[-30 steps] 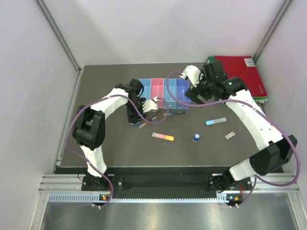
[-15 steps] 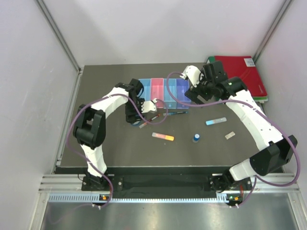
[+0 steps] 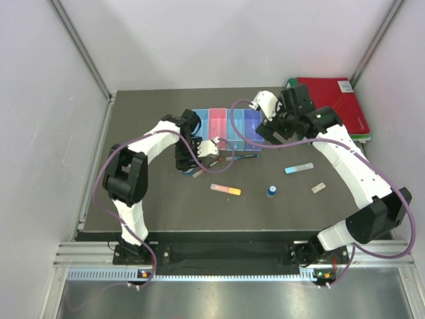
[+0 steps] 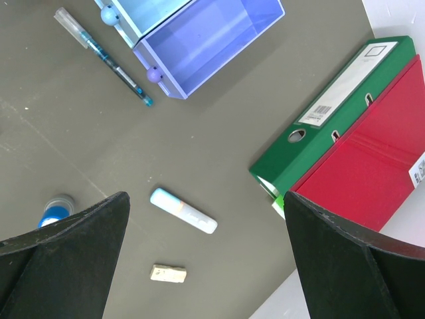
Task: Sort the stationery into containers
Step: Pick up the stationery from the center of the board.
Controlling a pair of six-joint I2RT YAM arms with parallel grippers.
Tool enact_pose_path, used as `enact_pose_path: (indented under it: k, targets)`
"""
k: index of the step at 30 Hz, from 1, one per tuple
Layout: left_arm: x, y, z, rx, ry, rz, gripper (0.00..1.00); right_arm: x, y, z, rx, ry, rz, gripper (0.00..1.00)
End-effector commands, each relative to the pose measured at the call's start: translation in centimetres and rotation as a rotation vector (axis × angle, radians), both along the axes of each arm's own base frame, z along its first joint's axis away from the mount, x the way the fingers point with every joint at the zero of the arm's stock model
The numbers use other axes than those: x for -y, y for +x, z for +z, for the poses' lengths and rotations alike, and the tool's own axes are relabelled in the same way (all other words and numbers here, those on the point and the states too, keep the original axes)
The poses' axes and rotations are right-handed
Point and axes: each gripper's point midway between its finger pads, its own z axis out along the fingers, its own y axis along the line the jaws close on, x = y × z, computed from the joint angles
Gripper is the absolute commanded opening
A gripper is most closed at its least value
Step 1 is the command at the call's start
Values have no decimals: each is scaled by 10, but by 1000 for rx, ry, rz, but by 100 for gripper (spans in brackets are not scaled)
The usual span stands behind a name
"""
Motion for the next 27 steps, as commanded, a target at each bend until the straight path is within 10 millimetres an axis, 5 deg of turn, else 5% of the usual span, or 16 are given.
enact_pose_path:
  k: [1, 2, 6, 9, 14, 27]
  targets:
    - [6, -1, 3, -16, -13, -15, 65, -5, -3, 20, 60, 43, 8, 100]
    - [6, -2, 3, -17, -10, -13, 48, -5, -3, 20, 62, 43, 8, 100]
    - [4, -4, 3, -21, -3, -4, 17, -4, -5, 20, 61, 45, 7, 100]
    - [4, -3, 11, -10, -10, 9, 7, -3, -7, 20, 60, 46, 9, 100]
    - [6, -2, 48, 47, -44, 49, 6, -6, -16, 28, 62, 87, 20, 100]
    - [21, -7, 187, 406, -285, 129, 0, -30, -52, 63, 23, 392, 50, 100]
